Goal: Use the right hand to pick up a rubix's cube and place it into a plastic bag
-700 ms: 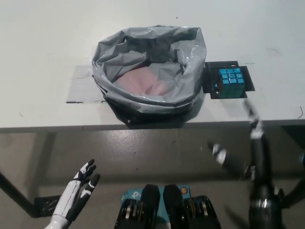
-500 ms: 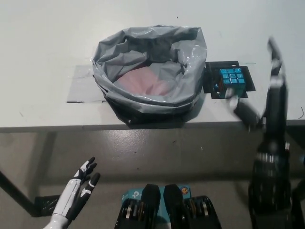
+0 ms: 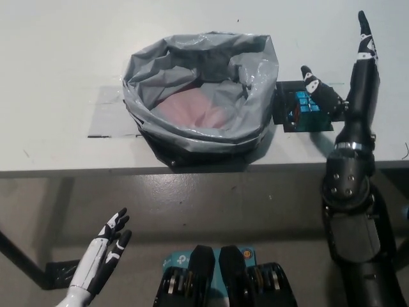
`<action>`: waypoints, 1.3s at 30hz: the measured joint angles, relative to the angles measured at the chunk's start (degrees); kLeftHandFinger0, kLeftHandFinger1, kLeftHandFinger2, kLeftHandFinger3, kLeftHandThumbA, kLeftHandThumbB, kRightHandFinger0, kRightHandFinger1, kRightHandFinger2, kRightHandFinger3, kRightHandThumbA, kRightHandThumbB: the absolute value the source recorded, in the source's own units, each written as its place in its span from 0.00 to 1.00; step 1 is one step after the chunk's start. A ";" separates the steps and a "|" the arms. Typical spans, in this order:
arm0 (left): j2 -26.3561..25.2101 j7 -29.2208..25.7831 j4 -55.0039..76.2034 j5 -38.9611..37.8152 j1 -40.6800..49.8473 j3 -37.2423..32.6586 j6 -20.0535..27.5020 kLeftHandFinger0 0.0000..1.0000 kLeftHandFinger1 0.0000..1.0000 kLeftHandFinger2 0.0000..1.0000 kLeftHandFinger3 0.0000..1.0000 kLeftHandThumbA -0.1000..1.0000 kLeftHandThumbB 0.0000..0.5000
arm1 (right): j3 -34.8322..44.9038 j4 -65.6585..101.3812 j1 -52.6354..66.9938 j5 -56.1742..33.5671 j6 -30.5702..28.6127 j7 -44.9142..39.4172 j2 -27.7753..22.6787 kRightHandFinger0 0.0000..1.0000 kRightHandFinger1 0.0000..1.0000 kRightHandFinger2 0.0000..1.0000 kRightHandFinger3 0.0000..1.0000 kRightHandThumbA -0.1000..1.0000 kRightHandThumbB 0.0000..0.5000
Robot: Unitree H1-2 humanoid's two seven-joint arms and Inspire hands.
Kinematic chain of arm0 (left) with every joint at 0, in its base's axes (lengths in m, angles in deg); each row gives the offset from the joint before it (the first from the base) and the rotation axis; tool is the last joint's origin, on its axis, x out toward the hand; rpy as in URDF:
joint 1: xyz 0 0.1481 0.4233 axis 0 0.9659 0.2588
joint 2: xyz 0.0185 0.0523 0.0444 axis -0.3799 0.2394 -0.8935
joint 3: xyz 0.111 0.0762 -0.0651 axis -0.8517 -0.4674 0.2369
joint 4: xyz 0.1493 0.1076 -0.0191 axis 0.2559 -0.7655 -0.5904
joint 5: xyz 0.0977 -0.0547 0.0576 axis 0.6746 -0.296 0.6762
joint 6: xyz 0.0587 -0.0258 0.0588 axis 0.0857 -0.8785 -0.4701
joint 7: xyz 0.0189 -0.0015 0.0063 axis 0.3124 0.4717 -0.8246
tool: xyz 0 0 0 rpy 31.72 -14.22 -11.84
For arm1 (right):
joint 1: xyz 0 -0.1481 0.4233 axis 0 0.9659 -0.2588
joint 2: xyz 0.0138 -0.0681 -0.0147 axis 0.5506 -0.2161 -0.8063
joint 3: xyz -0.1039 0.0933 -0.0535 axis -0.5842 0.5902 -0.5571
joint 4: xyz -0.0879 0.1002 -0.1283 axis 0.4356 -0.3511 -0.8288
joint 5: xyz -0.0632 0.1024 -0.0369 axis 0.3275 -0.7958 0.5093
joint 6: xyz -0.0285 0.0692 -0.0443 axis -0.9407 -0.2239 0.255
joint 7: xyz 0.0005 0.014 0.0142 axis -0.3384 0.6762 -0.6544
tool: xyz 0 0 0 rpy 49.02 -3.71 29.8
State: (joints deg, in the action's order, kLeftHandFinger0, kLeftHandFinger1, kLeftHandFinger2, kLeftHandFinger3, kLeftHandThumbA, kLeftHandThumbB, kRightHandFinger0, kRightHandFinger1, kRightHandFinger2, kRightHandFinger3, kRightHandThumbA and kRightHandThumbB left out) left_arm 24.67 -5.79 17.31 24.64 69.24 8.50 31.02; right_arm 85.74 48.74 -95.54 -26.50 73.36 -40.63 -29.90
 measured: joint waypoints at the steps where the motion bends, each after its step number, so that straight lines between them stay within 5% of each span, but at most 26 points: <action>1: 0.00 0.00 0.01 0.04 -0.01 0.00 0.02 1.00 1.00 1.00 1.00 1.00 0.18 | 0.08 -1.19 -0.62 -0.28 0.21 0.16 -0.09 1.00 1.00 1.00 1.00 0.82 0.88; 9: -0.01 0.01 0.02 0.21 -0.77 0.05 0.16 1.00 1.00 1.00 1.00 1.00 0.18 | 0.27 -8.76 -2.80 -2.96 1.04 0.95 -0.55 1.00 1.00 1.00 1.00 0.81 0.82; 39: -0.01 0.51 0.02 0.96 -0.86 0.23 0.29 1.00 1.00 1.00 1.00 1.00 0.17 | -1.00 -25.89 -6.09 -8.64 1.44 1.55 -1.52 1.00 1.00 1.00 1.00 0.78 0.97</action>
State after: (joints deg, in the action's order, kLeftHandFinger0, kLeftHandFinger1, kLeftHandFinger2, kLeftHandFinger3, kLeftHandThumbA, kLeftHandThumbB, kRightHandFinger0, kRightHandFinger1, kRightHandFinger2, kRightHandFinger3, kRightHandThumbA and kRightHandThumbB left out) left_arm 24.66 -5.28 17.33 25.60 68.38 8.73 31.31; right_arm 84.74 22.85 -101.63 -35.14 74.80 -39.08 -31.41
